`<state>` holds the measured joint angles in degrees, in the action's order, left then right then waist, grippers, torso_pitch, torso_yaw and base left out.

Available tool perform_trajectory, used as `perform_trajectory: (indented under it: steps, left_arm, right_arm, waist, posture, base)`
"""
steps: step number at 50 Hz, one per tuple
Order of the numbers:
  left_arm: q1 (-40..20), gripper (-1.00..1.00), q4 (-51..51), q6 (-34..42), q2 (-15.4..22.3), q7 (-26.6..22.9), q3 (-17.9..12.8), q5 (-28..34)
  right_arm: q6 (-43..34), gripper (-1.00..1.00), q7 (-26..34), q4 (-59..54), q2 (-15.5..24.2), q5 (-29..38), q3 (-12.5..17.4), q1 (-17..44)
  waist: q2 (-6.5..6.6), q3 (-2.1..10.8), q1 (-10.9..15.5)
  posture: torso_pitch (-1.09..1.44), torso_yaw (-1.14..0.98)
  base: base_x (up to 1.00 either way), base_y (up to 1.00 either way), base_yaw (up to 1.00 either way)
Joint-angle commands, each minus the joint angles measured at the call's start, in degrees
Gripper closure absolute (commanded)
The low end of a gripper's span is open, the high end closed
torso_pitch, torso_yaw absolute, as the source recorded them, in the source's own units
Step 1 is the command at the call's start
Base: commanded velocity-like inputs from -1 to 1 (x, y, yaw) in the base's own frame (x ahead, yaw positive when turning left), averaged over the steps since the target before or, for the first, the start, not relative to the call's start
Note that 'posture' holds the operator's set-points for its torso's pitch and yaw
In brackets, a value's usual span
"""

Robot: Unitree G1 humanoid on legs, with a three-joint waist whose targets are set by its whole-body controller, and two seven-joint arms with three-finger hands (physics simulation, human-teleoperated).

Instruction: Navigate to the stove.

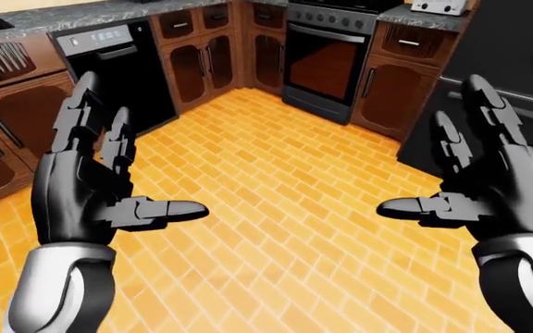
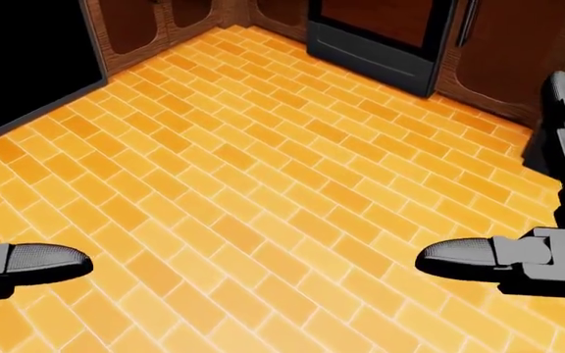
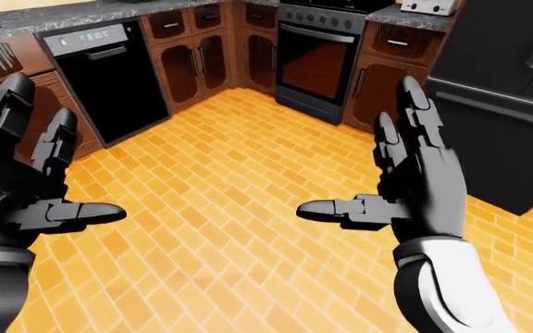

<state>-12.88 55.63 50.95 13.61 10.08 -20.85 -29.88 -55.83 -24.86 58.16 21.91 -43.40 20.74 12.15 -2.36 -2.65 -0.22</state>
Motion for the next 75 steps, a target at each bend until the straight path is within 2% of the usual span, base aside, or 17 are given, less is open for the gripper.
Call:
perform_trajectory:
  steps: [1, 5, 8, 17, 21, 30, 35, 44, 48, 49, 51, 57, 61, 62, 67, 74, 75]
  left_arm:
    - [-1.0, -1.0, 1.7, -2.4, 0.6, 0.1, -0.8, 0.8]
    - [-0.8, -1.0, 1.9, -2.4, 0.2, -0.2, -0.2, 1.5]
    - [-1.1, -1.0, 2.0, -2.0, 0.2, -0.4, -0.6, 1.4]
    - [-1.1, -1.0, 2.4, -1.6, -0.3, -0.6, 0.7, 2.7]
    - [-1.9, -1.0, 1.3, -1.5, 0.0, -0.9, -0.3, 2.4]
    - [-1.5, -1.0, 1.1, -2.2, 0.1, -0.8, 0.1, 2.3]
    - [-1.0, -1.0, 1.3, -2.5, -0.1, -1.2, -0.3, 2.4]
    - [-0.6, -1.0, 1.4, -2.7, -0.3, -1.4, -0.6, 2.7]
    - [-0.4, -1.0, 1.8, -2.5, -0.2, -1.3, -1.0, 2.3]
    - [-0.4, -1.0, 1.7, -2.5, -0.2, -1.3, -1.1, 2.3]
    - [-0.5, -1.0, 1.9, -2.2, -0.1, -1.1, -1.6, 1.7]
    - [0.1, -1.0, 1.3, -3.3, 0.1, -1.1, -1.9, 1.5]
    - [0.0, -1.0, 1.3, -3.3, 0.1, -1.1, -1.8, 1.5]
    - [-0.2, -1.0, 1.5, -2.8, 0.2, -0.8, -2.2, 1.0]
    - [0.0, -1.0, 1.3, -3.2, 0.3, -0.7, -2.3, 0.9]
    - [0.0, -1.0, 1.2, -3.3, 0.6, -0.3, -2.3, 0.5]
    - [0.0, -1.0, 1.2, -3.2, 0.6, -0.3, -2.3, 0.4]
  right_arm:
    - [2.3, -1.0, 0.3, 1.8, 0.5, -0.4, 0.5, 1.2]
    - [2.4, -1.0, -0.1, 1.8, 0.7, -1.0, 0.6, 1.3]
    - [2.1, -1.0, 0.1, 1.8, 0.5, -0.7, 0.5, 1.5]
    - [1.3, -1.0, -0.4, 1.8, 0.6, -1.5, 1.0, 2.3]
    - [0.7, -1.0, 0.1, 1.8, 0.2, -0.7, 0.9, 2.7]
    - [1.2, -1.0, 1.4, 1.8, -0.7, 1.4, -0.2, 2.0]
    - [2.3, -1.0, 1.7, 1.8, -0.9, 2.5, -1.3, 1.0]
    - [2.4, -1.0, 3.0, 1.8, -1.7, 3.7, -1.0, 0.7]
    - [2.7, -1.0, 2.7, 1.8, -1.4, 3.2, -0.8, 0.4]
    - [2.8, -1.0, 2.2, 1.8, -1.0, 2.6, -0.7, 0.5]
    - [3.1, -1.0, 2.0, 1.8, -0.7, 2.2, -0.6, 0.2]
    - [4.4, -1.0, 0.1, 1.8, 1.0, 0.6, -1.0, -0.1]
    - [4.6, -1.0, 0.4, 1.8, 0.7, 1.2, -1.4, -0.6]
    - [4.6, -1.0, 0.5, 1.8, 0.7, 1.2, -1.3, -0.6]
    - [4.5, -1.0, 0.4, 1.8, 0.8, 1.0, -1.2, -0.6]
    - [4.6, -1.0, 1.0, 1.8, 0.4, 1.7, -1.1, -0.8]
    - [4.5, -1.0, 1.0, 1.8, 0.3, 1.8, -1.2, -0.7]
  waist:
    - [0.09, 0.72, 0.2]
    - [2.5, -0.07, -0.2]
    - [7.12, 1.45, -0.4]
    - [2.84, 0.53, 1.2]
    - [-2.02, 1.53, 1.4]
    - [1.49, 0.01, 0.1]
    - [6.29, 1.41, -0.2]
    - [2.63, 0.54, 1.2]
    - [-3.08, 1.99, 1.3]
    - [-0.13, 0.95, 0.6]
    - [-1.28, 0.93, 0.4]
    - [1.85, 0.06, 0.0]
    - [7.52, 1.61, -0.4]
    - [5.17, 0.87, 0.4]
    - [4.57, 1.12, 0.9]
    - [-1.87, 1.41, 1.5]
    - [-0.94, 1.31, 1.1]
  posture:
    - [0.0, 0.0]
    - [0.0, 0.0]
    - [0.0, 0.0]
    - [0.0, 0.0]
    - [0.0, 0.0]
    - [0.0, 0.0]
    - [0.0, 0.0]
    - [0.0, 0.0]
    - [0.0, 0.0]
    - [0.0, 0.0]
    - [0.0, 0.0]
    - [0.0, 0.0]
    - [0.0, 0.0]
    - [0.0, 0.0]
    - [0.0, 0.0]
    - [0.0, 0.0]
    - [0.0, 0.0]
  base:
    - [0.2, 0.0, 0.0]
    - [0.21, 0.0, 0.0]
    - [0.21, 0.0, 0.0]
    - [0.21, 0.0, 0.0]
    - [0.2, 0.0, 0.0]
    - [0.21, 0.0, 0.0]
    - [0.21, 0.0, 0.0]
    - [0.21, 0.0, 0.0]
    - [0.2, 0.0, 0.0]
    - [0.2, 0.0, 0.0]
    - [0.21, 0.0, 0.0]
    - [0.21, 0.0, 0.0]
    - [0.21, 0.0, 0.0]
    - [0.21, 0.0, 0.0]
    - [0.21, 0.0, 0.0]
    - [0.21, 0.0, 0.0]
    - [0.2, 0.0, 0.0]
